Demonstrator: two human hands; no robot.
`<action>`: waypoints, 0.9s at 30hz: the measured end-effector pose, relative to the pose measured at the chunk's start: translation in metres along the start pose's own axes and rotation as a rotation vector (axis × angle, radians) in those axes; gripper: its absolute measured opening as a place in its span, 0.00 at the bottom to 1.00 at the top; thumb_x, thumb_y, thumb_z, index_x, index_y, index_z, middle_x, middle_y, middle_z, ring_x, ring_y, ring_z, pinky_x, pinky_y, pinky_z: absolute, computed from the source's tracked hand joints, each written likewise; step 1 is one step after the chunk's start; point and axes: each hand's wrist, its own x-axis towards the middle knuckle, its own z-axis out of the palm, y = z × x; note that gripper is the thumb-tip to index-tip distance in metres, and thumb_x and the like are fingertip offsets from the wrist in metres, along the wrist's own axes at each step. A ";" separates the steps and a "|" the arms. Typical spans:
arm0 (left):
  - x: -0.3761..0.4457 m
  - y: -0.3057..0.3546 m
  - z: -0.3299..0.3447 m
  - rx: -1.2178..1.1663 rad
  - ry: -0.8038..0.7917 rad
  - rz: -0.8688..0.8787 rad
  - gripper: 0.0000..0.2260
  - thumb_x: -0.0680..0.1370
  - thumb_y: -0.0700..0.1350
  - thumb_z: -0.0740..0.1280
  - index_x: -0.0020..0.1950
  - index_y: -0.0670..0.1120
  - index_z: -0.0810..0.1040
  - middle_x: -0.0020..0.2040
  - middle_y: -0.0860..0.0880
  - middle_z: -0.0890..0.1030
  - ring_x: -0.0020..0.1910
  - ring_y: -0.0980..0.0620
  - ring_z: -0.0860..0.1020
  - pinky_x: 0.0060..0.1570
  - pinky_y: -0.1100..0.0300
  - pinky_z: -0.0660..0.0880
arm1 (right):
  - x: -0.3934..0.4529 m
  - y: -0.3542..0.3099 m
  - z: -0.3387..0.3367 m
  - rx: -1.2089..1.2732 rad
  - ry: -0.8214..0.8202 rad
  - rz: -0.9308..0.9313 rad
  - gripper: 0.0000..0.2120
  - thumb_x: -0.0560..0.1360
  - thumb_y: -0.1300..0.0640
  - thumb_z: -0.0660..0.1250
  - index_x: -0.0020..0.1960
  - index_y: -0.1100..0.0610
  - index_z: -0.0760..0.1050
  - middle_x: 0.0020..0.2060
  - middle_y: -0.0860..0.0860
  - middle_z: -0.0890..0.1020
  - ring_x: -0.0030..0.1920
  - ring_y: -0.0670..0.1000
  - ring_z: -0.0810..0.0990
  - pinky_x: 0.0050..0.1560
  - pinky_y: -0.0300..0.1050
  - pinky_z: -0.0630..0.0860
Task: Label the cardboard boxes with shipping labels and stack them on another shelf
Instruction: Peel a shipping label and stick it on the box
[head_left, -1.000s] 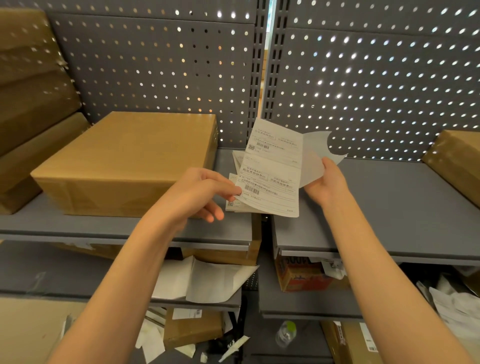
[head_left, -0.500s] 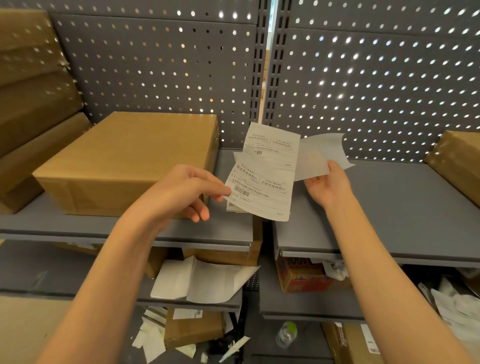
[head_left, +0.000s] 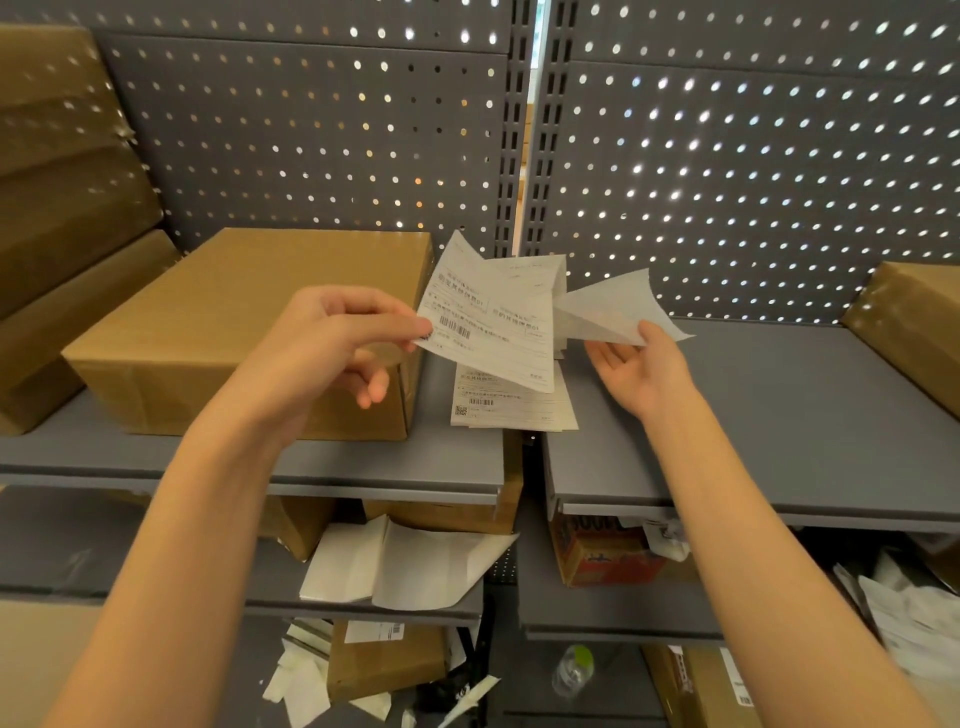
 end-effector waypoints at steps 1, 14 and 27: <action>-0.001 0.001 -0.001 -0.025 0.019 0.028 0.04 0.70 0.43 0.70 0.37 0.44 0.80 0.46 0.40 0.83 0.18 0.55 0.68 0.20 0.69 0.65 | 0.000 0.000 0.000 -0.001 -0.007 0.004 0.10 0.82 0.57 0.52 0.57 0.59 0.69 0.46 0.56 0.78 0.45 0.53 0.78 0.54 0.48 0.74; 0.004 0.005 0.002 -0.196 0.115 0.174 0.09 0.67 0.49 0.70 0.42 0.44 0.78 0.45 0.44 0.80 0.19 0.55 0.69 0.22 0.68 0.66 | -0.024 0.002 0.005 -0.095 -0.133 0.206 0.17 0.79 0.65 0.59 0.67 0.66 0.68 0.60 0.64 0.75 0.50 0.61 0.82 0.31 0.40 0.80; 0.011 -0.001 0.001 -0.226 0.075 0.179 0.05 0.71 0.45 0.70 0.43 0.44 0.77 0.34 0.53 0.81 0.18 0.56 0.70 0.20 0.69 0.66 | -0.061 0.001 0.014 -0.302 -0.208 0.376 0.36 0.76 0.35 0.56 0.53 0.71 0.73 0.51 0.66 0.81 0.47 0.62 0.84 0.37 0.44 0.83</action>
